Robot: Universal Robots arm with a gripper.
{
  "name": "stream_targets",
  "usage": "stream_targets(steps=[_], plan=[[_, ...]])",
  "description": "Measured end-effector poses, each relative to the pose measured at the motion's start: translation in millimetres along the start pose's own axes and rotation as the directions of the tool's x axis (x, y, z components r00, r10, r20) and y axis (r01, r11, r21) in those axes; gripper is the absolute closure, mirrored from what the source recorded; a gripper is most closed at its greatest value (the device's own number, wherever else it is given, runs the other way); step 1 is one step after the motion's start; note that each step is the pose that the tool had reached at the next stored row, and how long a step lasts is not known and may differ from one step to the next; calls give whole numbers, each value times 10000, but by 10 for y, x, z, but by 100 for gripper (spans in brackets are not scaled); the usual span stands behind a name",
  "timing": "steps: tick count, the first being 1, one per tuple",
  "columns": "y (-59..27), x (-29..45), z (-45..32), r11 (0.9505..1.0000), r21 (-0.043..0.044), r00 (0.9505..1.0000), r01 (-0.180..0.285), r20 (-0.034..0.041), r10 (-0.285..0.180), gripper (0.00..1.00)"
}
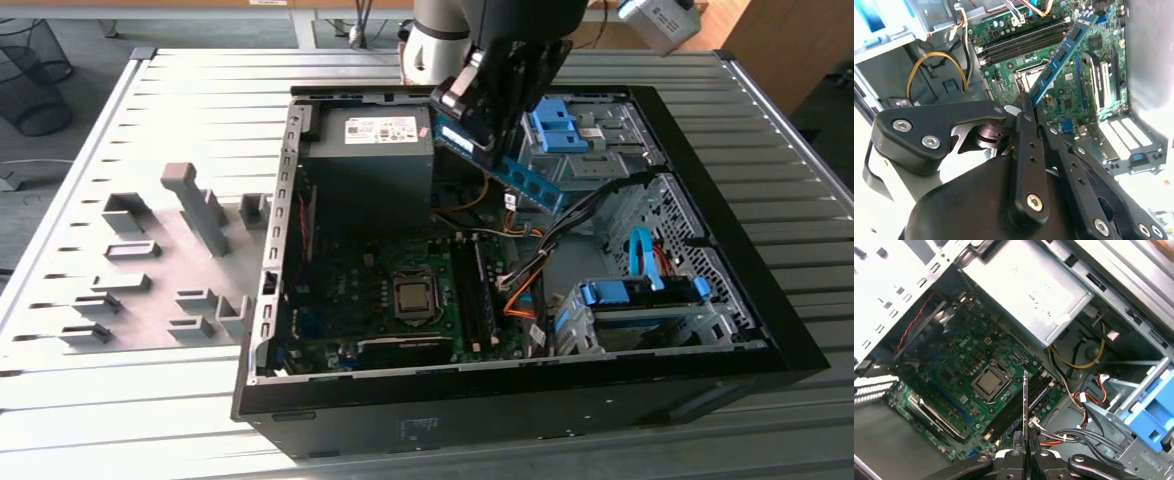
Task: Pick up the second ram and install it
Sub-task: 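Insert the second ram into the second slot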
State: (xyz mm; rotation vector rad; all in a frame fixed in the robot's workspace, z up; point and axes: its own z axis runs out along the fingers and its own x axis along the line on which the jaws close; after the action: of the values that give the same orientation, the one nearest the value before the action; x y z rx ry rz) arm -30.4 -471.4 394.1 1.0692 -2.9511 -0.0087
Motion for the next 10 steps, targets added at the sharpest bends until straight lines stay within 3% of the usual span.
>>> stream_targets(steps=[5, 10], plan=[[0, 0, 9, 9960, -1, 9960, -897, 5, 897, 86], [0, 0, 18, 9836, -1, 9836, -1804, 10, 1804, 86]])
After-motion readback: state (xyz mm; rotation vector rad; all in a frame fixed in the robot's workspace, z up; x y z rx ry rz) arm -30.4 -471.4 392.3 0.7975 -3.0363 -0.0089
